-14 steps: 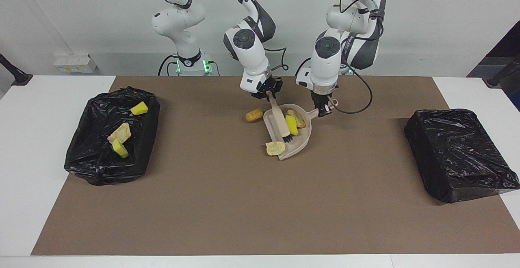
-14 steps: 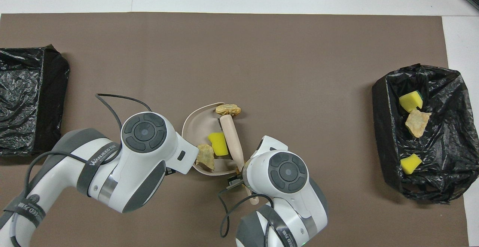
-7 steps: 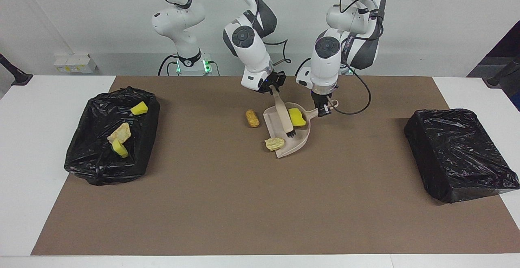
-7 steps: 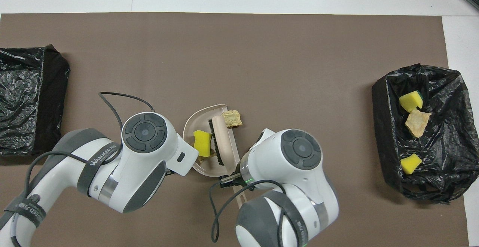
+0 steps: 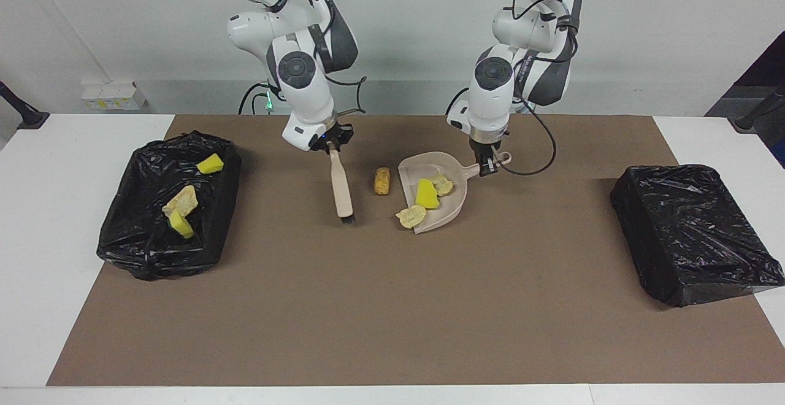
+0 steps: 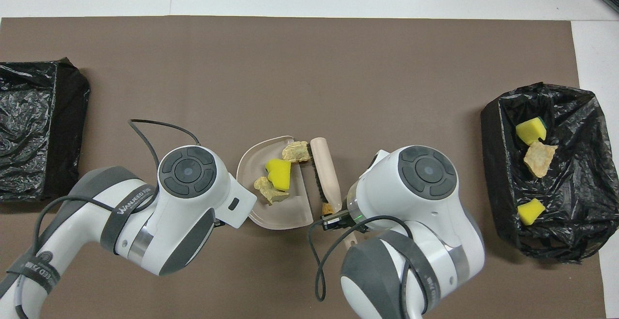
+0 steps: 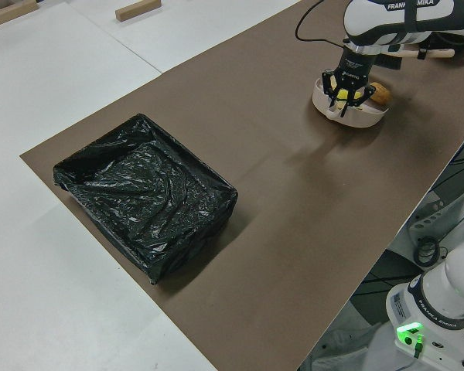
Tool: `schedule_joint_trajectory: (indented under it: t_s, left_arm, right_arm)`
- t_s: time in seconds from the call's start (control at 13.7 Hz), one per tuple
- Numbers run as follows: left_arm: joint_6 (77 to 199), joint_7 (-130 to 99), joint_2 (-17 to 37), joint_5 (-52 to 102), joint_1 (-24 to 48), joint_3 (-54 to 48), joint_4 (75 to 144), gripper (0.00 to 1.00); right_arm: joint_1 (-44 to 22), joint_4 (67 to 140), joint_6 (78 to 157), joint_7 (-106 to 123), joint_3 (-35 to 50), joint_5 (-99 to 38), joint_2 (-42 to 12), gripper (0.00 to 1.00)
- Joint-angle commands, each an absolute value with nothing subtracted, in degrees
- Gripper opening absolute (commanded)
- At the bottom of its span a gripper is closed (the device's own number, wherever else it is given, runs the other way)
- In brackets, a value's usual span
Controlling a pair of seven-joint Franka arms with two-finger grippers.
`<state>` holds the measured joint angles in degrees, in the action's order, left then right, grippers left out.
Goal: Sweep and dump trash in bin
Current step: 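Sweep the pieces into the dustpan with the right gripper's brush, then sweep the remaining bread and sponge into the dustpan with the brush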
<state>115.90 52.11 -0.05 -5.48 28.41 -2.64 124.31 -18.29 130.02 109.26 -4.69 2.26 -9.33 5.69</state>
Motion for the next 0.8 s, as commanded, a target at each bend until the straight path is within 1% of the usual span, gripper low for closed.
schedule_joint_trajectory:
  t_s: [0.0, 0.07, 0.29, 0.37, 0.44, 0.59, 0.73]
  left_arm:
    - [116.2, 56.9, -2.2, -5.7, 28.8, -2.6, 126.8, 0.00]
    - [116.5, 58.0, -2.2, -5.7, 28.7, -2.6, 126.8, 0.00]
    - [116.5, 57.7, -1.8, -5.7, 29.4, -2.7, 127.7, 0.00]
    - [116.1, 57.7, -1.8, -5.7, 29.7, -2.6, 127.7, 0.00]
    - [116.2, 57.6, -1.9, -5.7, 29.7, -2.7, 127.9, 0.00]
    - [116.6, 57.3, -1.8, -5.8, 29.7, -2.7, 127.9, 0.00]
    - [118.0, 57.4, -1.7, -5.7, 29.7, -2.6, 127.9, 0.00]
  right_arm:
    - [-21.9, 136.3, 113.3, -8.1, 3.5, -8.4, 9.4, 0.00]
    - [-24.6, 137.4, 115.6, -10.7, 3.5, -8.5, 9.0, 0.00]
    - [-31.8, 137.4, 122.1, -19.9, 3.5, -9.6, 3.8, 0.00]
    - [-32.9, 136.9, 124.3, -20.7, 3.6, -9.8, 2.0, 0.00]
    - [-33.9, 135.8, 125.3, -20.3, 3.7, -11.8, 0.5, 0.00]
    - [-37.1, 130.9, 125.4, -20.0, 3.6, -18.2, -2.3, 0.00]
    - [-38.3, 126.1, 125.8, -20.2, 3.7, -23.2, -5.3, 0.00]
